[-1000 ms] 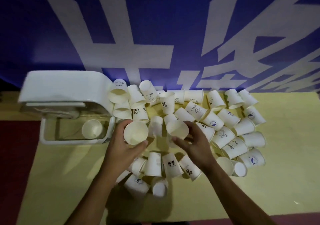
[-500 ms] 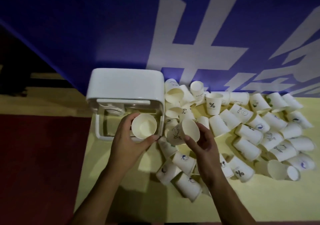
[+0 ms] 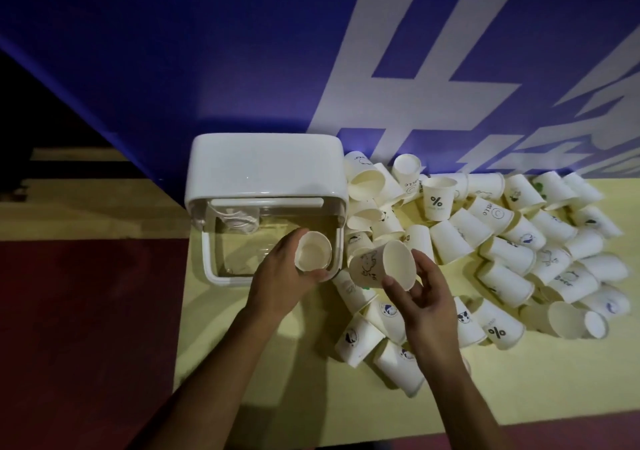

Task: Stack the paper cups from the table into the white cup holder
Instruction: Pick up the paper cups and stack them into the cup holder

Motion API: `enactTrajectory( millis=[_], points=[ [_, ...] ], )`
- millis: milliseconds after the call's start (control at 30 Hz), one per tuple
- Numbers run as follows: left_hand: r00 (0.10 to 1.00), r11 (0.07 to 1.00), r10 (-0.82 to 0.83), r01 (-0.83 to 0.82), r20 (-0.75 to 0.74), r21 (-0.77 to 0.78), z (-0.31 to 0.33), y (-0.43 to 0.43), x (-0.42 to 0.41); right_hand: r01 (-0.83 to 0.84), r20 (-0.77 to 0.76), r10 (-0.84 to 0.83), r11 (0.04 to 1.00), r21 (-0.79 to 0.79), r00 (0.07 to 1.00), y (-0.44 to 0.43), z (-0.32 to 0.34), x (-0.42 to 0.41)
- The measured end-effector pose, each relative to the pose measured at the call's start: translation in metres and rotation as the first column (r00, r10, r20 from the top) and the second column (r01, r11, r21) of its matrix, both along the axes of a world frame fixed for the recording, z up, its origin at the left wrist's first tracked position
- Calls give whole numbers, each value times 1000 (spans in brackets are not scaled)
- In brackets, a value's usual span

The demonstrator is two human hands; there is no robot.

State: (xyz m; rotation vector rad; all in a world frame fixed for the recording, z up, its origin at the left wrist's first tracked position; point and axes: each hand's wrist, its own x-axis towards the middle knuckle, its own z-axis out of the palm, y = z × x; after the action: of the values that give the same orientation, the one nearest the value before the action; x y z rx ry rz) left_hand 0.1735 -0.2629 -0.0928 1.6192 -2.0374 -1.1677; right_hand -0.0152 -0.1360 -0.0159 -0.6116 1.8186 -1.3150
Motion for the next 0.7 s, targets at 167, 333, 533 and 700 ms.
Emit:
enactTrajectory(
  millis=[167,333,533,700],
  points=[
    [994,999,-27,22,107,41,-13,-5,-3,-82,-221,83,997,13,972,-8,-2,2],
    [995,994,-40,30,96,109,-16,-5,1,-204,-338,198,979,20,920,-33,-8,13],
    [999,980,37,-28,-38,196,-17,2,23,-396,-426,363,918,11,829,-62,-37,30],
    [975,948,177,-133,-131,290,-6,4,19,-463,-515,464,875,141,721,-71,-67,33]
  ],
)
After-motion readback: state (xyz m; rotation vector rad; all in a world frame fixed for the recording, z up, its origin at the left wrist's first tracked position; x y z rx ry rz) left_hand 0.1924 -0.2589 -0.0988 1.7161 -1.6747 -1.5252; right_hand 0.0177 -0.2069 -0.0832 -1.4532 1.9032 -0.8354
